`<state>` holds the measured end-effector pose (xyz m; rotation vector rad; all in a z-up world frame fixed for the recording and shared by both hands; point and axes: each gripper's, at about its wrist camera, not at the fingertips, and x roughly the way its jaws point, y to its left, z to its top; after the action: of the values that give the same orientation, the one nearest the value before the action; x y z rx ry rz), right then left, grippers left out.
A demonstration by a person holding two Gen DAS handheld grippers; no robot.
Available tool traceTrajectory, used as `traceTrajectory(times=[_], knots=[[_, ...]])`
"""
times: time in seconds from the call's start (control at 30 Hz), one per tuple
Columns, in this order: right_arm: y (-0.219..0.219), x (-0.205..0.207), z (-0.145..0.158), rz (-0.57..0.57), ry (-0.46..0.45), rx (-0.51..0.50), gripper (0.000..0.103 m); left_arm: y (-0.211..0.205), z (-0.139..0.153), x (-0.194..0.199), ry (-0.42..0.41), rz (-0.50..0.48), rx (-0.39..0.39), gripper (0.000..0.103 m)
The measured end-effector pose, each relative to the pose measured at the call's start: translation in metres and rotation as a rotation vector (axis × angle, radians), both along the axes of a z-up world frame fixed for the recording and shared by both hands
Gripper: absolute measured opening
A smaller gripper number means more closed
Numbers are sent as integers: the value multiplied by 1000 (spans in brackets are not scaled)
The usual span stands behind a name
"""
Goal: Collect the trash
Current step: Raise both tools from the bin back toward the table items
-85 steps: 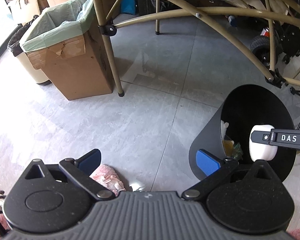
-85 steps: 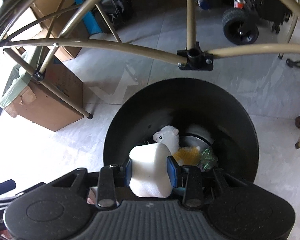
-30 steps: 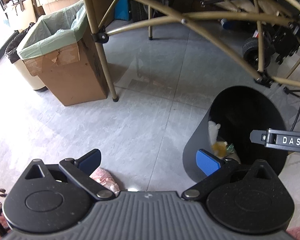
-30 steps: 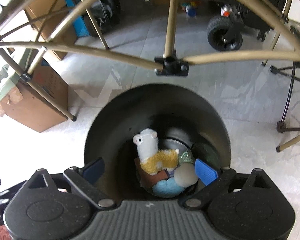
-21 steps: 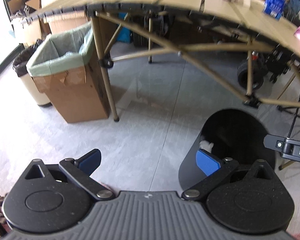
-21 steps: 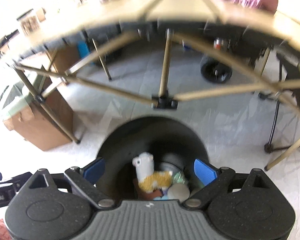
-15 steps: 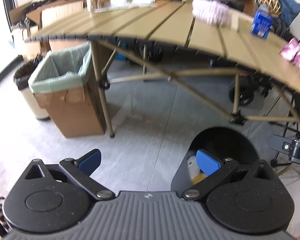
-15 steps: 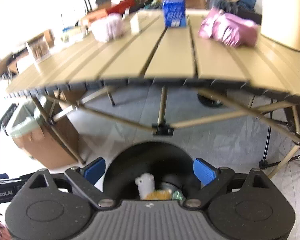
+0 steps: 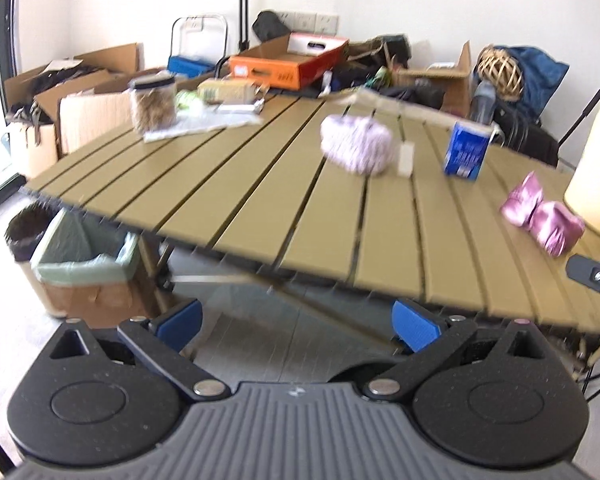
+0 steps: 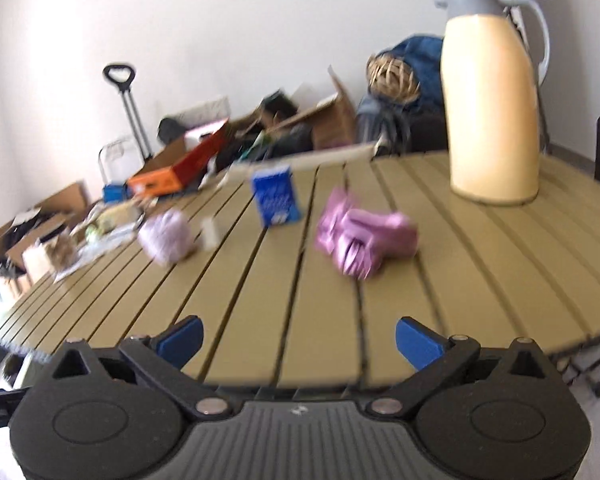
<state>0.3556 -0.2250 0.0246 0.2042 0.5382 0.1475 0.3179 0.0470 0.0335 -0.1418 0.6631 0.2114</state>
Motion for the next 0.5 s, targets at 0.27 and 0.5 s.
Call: traceTrajectory(times=[0.27,0.5], knots=[[-20,70,11,-41,-48,-45,103,-12,21,58,-51,-8,-12,103],[-17,124,8,-74,-28,-59,103,-7,25,115,-51,13,-21,103]])
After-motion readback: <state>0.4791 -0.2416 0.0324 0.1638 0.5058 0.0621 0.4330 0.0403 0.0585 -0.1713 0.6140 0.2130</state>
